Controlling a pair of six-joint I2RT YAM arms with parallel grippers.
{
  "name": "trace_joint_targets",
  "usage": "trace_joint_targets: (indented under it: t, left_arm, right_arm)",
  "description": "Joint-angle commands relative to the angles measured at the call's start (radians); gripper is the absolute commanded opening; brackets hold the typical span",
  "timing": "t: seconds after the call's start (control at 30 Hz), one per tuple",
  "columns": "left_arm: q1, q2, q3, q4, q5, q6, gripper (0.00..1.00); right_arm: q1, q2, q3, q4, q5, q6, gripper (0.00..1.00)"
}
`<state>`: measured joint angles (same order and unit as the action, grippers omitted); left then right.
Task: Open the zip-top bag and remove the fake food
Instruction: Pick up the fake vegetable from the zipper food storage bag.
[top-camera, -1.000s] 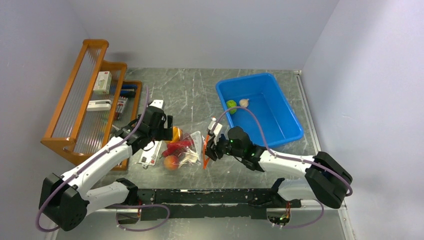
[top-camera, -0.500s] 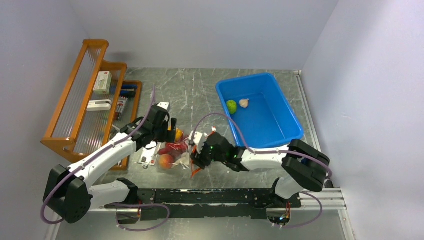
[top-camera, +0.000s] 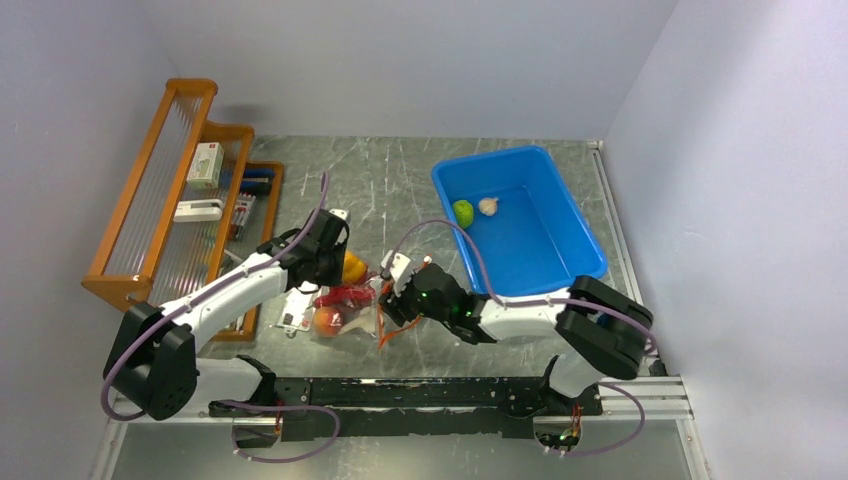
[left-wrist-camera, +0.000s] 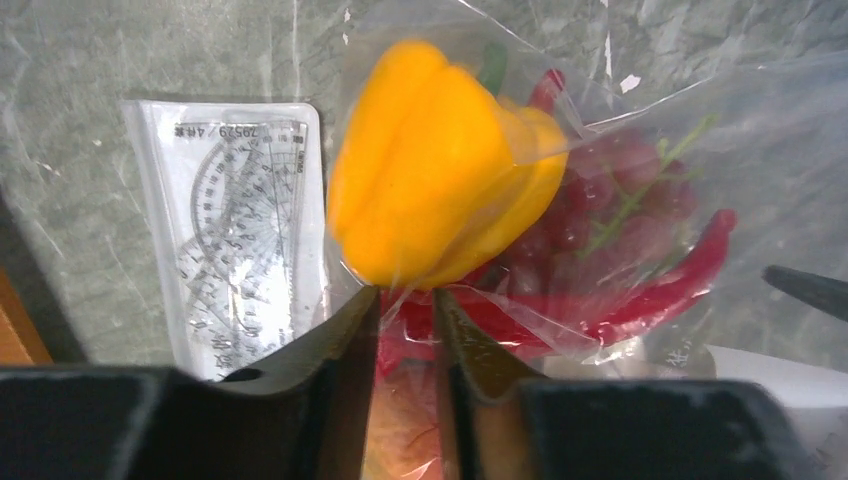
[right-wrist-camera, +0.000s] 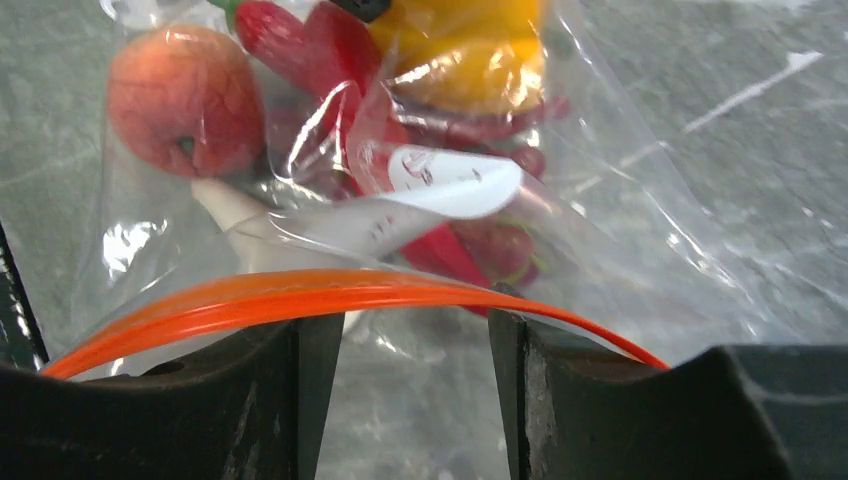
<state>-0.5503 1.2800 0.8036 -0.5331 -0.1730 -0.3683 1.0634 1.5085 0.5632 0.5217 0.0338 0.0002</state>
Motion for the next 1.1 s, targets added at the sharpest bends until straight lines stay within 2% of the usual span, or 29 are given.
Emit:
trace_joint_targets:
  t: [0.0,0.07,0.17,0.33,0.43,0.53,0.67,0.8,0.87,0.97,1.07]
  left_arm:
    - [0.007,0.022,0.04,-0.024,0.031,0.049,0.32]
    - [0.007,0.025,0.04,-0.024,0.03,0.053,0.25]
    - [0.009,0.026,0.04,-0.026,0.014,0.052,0.2]
    - [0.007,0.053,0.048,-0.041,-0.014,0.056,0.07]
    - [0.008,0.076,0.061,-0.064,-0.038,0.048,0.07]
    - [0.012,0.083,0.061,-0.064,-0.034,0.048,0.07]
    - [0.017,0.077,0.057,-0.059,-0.027,0.052,0.07]
    - [0.017,0.063,0.053,-0.051,-0.025,0.054,0.07]
    - [0.017,0.047,0.052,-0.049,-0.028,0.056,0.07]
    - [0.017,0.016,0.043,-0.034,-0.033,0.055,0.07]
    - [0.016,-0.005,0.037,-0.03,-0.044,0.054,0.07]
  right_arm:
    - [-0.005,0.092,0.1,-0.018,-0.062,0.071,0.54]
    - [-0.004,0.08,0.082,0.04,-0.051,0.106,0.54]
    - [-0.008,0.048,0.042,0.14,-0.068,0.148,0.54]
    - [-0.013,0.039,0.067,0.138,-0.035,0.183,0.52]
    - [-0.049,0.029,0.055,0.192,-0.075,0.251,0.53]
    - [-0.107,0.051,0.057,0.236,-0.208,0.327,0.55]
    - [-0.12,0.103,0.11,0.117,-0.268,0.285,0.55]
    - [-0.116,0.115,0.196,-0.058,-0.46,0.21,0.55]
    - [-0.105,0.136,0.243,-0.166,-0.434,0.172,0.55]
    - [-0.103,0.154,0.264,-0.242,-0.349,0.148,0.55]
    - [-0.102,0.132,0.29,-0.311,-0.34,0.125,0.55]
